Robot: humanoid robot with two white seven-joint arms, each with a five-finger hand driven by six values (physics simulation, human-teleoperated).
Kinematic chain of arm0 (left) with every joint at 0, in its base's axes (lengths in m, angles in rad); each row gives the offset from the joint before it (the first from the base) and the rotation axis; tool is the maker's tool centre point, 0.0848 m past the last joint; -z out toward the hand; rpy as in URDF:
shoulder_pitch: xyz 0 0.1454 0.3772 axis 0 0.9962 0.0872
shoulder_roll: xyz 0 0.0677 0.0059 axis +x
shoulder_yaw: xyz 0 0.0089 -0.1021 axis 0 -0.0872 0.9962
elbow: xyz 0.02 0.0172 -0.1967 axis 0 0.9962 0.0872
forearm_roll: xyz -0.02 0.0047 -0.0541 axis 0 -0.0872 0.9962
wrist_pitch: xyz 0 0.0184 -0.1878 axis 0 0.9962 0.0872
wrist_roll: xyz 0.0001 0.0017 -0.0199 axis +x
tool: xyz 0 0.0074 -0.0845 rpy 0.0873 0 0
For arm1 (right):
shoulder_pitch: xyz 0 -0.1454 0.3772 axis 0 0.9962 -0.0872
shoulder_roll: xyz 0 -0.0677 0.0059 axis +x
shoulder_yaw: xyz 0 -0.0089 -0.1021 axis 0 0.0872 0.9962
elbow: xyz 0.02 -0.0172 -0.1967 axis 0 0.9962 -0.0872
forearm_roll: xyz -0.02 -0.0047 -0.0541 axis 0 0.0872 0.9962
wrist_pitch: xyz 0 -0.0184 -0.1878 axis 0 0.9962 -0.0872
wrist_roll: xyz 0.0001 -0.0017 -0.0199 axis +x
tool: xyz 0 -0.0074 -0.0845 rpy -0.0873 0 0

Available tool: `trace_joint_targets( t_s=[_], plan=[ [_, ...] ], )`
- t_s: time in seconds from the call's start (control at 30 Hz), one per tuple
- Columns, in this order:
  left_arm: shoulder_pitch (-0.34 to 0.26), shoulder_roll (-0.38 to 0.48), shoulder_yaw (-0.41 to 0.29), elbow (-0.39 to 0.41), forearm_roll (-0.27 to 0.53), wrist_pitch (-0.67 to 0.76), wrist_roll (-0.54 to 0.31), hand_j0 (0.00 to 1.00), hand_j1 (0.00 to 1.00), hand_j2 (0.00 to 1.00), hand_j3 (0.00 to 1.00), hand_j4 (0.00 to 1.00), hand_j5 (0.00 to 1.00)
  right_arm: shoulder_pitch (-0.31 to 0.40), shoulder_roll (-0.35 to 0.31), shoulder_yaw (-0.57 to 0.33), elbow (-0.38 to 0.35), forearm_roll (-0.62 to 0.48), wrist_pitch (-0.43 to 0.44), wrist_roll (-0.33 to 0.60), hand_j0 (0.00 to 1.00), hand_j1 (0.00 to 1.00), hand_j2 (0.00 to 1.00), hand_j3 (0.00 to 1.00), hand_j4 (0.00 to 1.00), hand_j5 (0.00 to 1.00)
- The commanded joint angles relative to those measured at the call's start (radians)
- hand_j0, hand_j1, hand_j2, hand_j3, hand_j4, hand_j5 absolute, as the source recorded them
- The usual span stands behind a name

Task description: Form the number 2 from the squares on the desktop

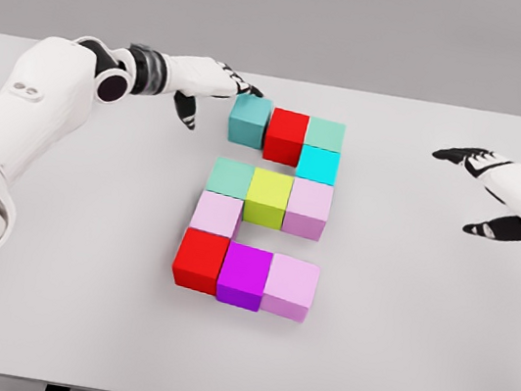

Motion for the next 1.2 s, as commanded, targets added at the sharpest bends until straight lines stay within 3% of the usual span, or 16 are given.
trace_joint_targets(
  t_s=[0.0, 0.1, 1.17],
  plan=[
    [0.000, 0.005, 0.005, -0.002, 0.004, 0.001, 0.000, 1.00, 1.00, 1.00, 1.00, 1.00, 1.00, 0.000, 0.015, -0.010, 0.005, -0.006, 0.003, -0.001, 1.00, 1.00, 1.00, 1.00, 1.00, 1.00],
    [0.000, 0.005, 0.005, -0.004, 0.004, 0.001, 0.001, 1.00, 1.00, 1.00, 1.00, 1.00, 1.00, 0.025, 0.015, -0.006, 0.000, -0.007, 0.003, 0.001, 1.00, 1.00, 1.00, 1.00, 1.00, 1.00],
    [0.003, 0.032, 0.013, -0.028, 0.017, 0.001, 0.003, 1.00, 1.00, 1.00, 1.00, 1.00, 1.00, 0.026, 0.015, -0.012, 0.003, -0.015, 0.003, -0.001, 1.00, 1.00, 1.00, 1.00, 1.00, 1.00]
  ],
)
